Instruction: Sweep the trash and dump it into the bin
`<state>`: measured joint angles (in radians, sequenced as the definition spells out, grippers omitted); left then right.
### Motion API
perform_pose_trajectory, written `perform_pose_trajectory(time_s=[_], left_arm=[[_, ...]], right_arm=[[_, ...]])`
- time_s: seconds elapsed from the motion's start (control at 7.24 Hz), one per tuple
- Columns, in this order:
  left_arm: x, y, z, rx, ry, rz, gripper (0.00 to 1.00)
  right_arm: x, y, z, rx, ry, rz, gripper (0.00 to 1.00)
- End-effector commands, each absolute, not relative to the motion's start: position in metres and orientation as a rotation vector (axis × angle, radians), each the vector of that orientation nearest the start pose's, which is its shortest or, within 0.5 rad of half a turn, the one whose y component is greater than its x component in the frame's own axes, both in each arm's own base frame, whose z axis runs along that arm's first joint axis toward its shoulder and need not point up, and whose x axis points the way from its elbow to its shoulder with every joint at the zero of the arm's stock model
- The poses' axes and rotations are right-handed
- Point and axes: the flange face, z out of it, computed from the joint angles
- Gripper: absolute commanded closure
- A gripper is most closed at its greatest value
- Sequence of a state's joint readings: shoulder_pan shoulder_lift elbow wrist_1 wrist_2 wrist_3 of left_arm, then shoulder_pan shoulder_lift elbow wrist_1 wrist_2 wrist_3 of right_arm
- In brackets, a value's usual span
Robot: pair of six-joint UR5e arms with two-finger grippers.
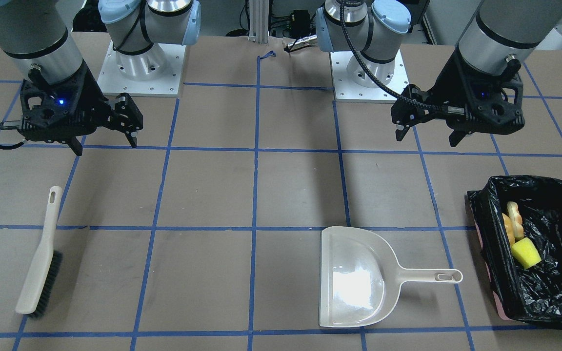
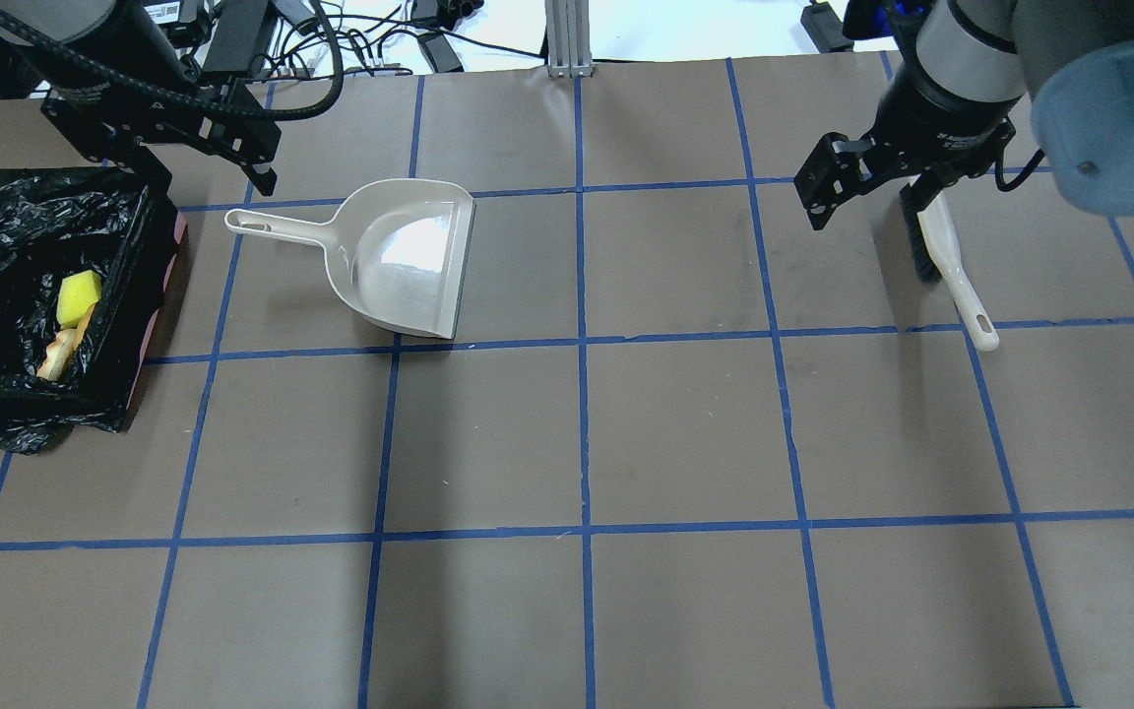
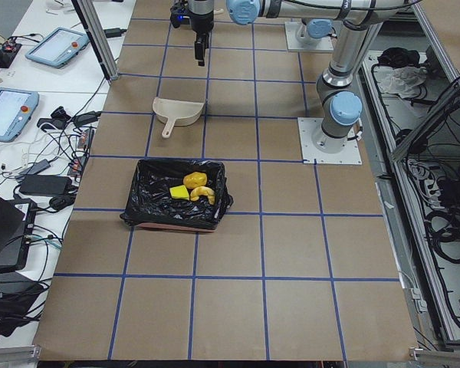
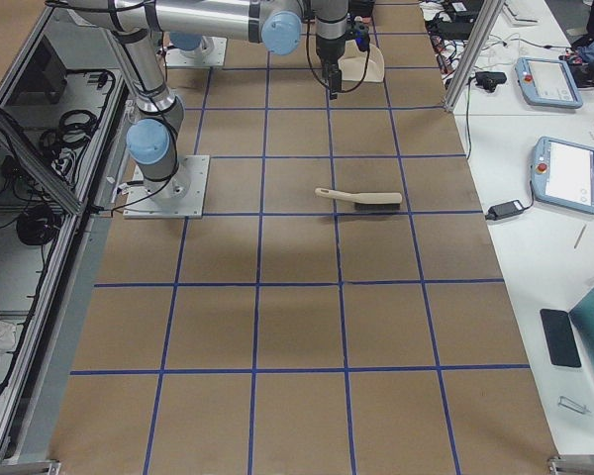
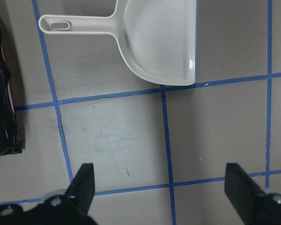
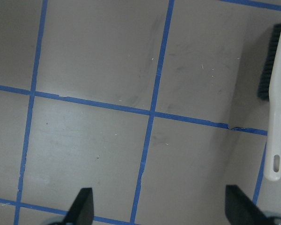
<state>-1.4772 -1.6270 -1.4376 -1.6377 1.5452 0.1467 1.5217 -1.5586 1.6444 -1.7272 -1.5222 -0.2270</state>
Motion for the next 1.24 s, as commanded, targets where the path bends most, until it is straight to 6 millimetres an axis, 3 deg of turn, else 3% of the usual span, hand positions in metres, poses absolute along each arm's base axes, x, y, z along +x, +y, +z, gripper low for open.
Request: perform_pose_trajectory(time_s=[0.0,0.69,1.1], left_arm=[[-0.088,-0.510,0.531,0.020,3.166,-0.006,0.00],[-0.088,-0.507,0.529,0.022,3.166,-0.002,0.00],[-0.085,-0.492,0.520,0.014,3.167,0.013,0.00]], right_arm=[[0.113,-0.509,0.462,-0.278,3.088,-0.119,0.00],[0.113,-0.509,0.462,-0.278,3.088,-0.121,0.00],[0.113,-0.509,0.462,-0.278,3.090,-0.121,0.00]])
